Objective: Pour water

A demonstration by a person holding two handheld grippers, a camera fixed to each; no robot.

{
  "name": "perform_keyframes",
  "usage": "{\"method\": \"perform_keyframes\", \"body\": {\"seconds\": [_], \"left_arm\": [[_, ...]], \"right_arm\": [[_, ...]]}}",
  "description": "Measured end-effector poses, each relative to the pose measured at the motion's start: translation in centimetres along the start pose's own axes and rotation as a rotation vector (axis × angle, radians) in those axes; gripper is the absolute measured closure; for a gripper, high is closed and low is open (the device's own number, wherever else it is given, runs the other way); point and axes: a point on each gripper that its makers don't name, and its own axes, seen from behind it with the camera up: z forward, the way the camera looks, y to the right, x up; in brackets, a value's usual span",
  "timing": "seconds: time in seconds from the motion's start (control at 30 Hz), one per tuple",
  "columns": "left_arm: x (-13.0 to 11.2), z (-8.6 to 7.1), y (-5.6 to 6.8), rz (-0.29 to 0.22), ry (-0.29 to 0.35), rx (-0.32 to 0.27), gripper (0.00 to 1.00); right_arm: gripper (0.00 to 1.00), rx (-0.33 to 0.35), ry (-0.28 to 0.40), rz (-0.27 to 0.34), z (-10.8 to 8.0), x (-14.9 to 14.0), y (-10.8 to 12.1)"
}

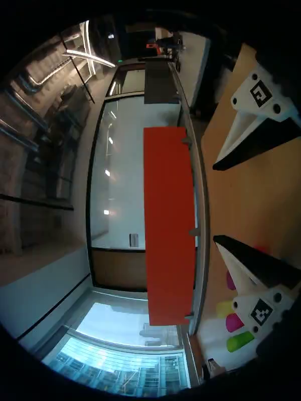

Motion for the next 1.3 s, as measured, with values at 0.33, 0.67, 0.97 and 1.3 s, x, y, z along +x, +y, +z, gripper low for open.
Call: {"method": "perform_keyframes", "body": {"seconds": [0.33, 0.67, 0.97, 1.3], "left_arm": [[-0.1, 0.2, 0.0, 0.001, -0.002, 0.0, 0.0], [-0.1, 0.2, 0.0, 0.001, -0.002, 0.0, 0.0], [-0.1, 0.1, 0.0, 0.001, -0.002, 0.0, 0.0], [-0.1, 0.1, 0.0, 0.002, -0.003, 0.0, 0.0]], "right_arm": [[0.0, -0.009, 0.007, -0.032, 0.2, -0.1, 0.6], [0.0, 0.008, 0.006, -0.06, 1.1, -1.5, -0.2], [0.0, 0.041, 0.015, -0.063, 2.4, -3.3, -2.3], [0.0, 0.097, 0.031, -0.019, 3.0, -4.9, -4.2]]}}
